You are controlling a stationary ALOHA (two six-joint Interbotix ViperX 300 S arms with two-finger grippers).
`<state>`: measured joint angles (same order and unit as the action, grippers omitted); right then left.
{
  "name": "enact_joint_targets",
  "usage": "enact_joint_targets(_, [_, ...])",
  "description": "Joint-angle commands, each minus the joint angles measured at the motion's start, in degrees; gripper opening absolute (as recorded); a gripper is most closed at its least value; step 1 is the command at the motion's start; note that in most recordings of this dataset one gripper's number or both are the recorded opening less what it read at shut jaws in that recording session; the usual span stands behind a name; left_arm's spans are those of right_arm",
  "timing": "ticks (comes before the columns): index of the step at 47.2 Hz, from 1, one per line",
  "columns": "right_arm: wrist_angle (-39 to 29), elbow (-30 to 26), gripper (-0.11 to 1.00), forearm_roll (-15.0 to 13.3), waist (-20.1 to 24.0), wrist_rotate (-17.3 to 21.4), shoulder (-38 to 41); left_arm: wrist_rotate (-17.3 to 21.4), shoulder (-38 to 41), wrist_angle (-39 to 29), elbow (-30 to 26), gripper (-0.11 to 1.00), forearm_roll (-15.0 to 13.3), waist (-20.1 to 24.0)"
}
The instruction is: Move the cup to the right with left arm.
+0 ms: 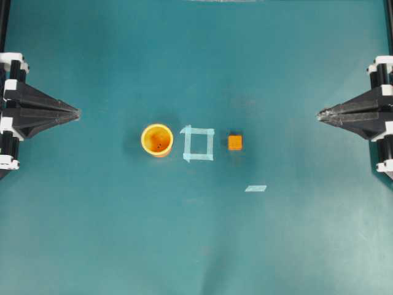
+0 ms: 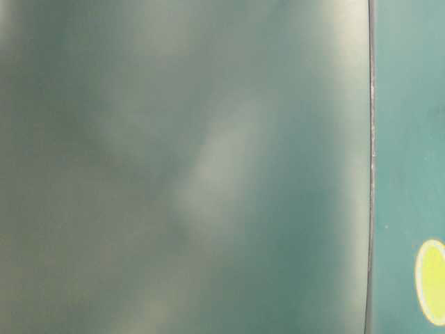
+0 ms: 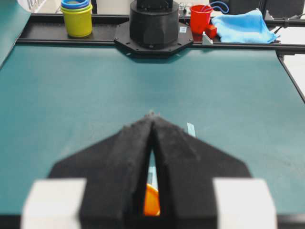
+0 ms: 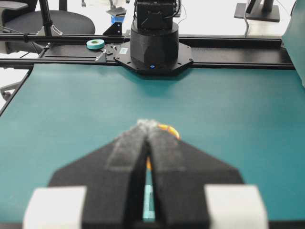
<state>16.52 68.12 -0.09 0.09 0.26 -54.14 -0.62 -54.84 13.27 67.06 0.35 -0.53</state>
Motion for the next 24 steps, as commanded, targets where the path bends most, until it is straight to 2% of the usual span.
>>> enact_joint_targets(1, [0.6, -1.8, -0.01, 0.2, 0.1, 0.1, 0.4, -0.1, 0.4, 0.1, -0.7, 0.0, 0.1, -0.2])
enact_joint_targets(18, [0.6, -1.7, -0.01, 0.2, 0.2, 0.1, 0.9, 0.6, 3.3, 0.3, -0.4, 0.0, 0.4, -0.2])
enact_joint_targets(24, [0.5, -1.8, -0.01, 0.2, 0.1, 0.2, 0.9, 0.6, 4.1, 0.5, -0.4, 0.09, 0.4, -0.2])
